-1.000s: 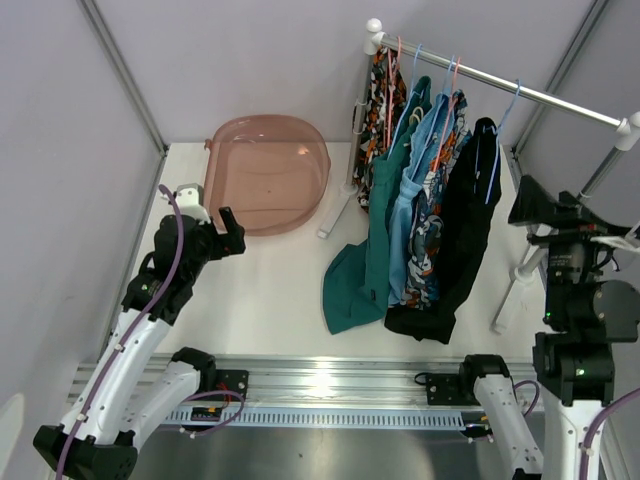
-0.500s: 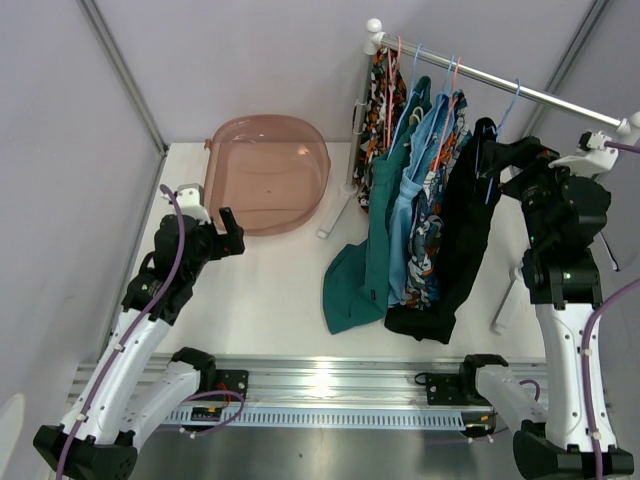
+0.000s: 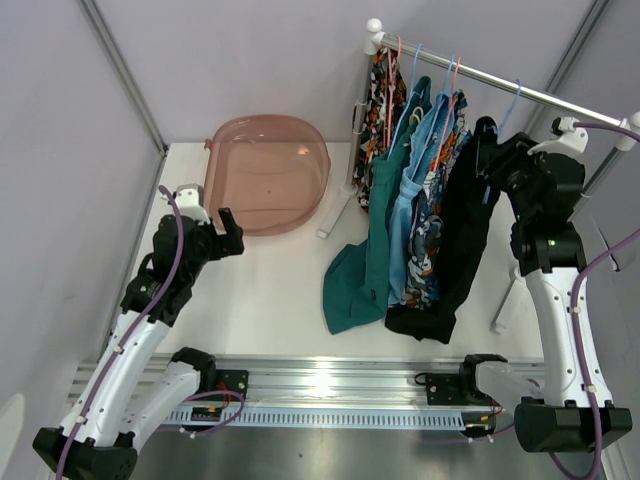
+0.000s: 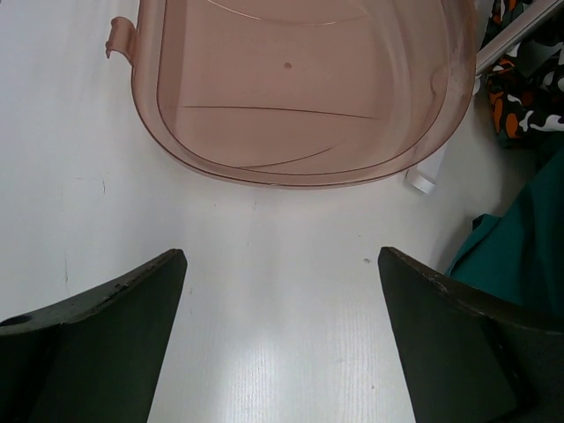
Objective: Remove the shorts from the hanger
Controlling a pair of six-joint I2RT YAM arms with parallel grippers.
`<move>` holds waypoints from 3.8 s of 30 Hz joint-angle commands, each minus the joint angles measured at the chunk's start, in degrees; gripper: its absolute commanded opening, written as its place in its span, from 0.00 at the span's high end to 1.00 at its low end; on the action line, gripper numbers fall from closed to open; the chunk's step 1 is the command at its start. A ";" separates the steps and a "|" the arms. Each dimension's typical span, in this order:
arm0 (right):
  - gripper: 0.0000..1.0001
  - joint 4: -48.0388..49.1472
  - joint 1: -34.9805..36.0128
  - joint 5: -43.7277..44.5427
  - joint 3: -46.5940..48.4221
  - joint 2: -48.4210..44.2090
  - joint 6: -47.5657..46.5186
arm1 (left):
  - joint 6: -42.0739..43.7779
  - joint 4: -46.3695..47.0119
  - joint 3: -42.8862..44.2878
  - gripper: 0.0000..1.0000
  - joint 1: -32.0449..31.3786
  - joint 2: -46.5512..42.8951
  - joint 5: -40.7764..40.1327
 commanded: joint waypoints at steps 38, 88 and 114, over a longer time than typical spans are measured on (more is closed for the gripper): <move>1.00 -3.94 4.39 -12.64 11.41 -7.23 3.20 | 5.44 28.54 27.92 0.01 -51.08 27.23 21.13; 1.00 -5.87 4.39 -7.37 7.53 -10.93 0.92 | 7.82 18.27 35.76 1.00 -74.19 42.98 -11.10; 1.00 -31.00 4.39 -18.77 22.20 -12.24 11.54 | 2.62 21.79 40.84 1.00 -65.70 59.92 -15.00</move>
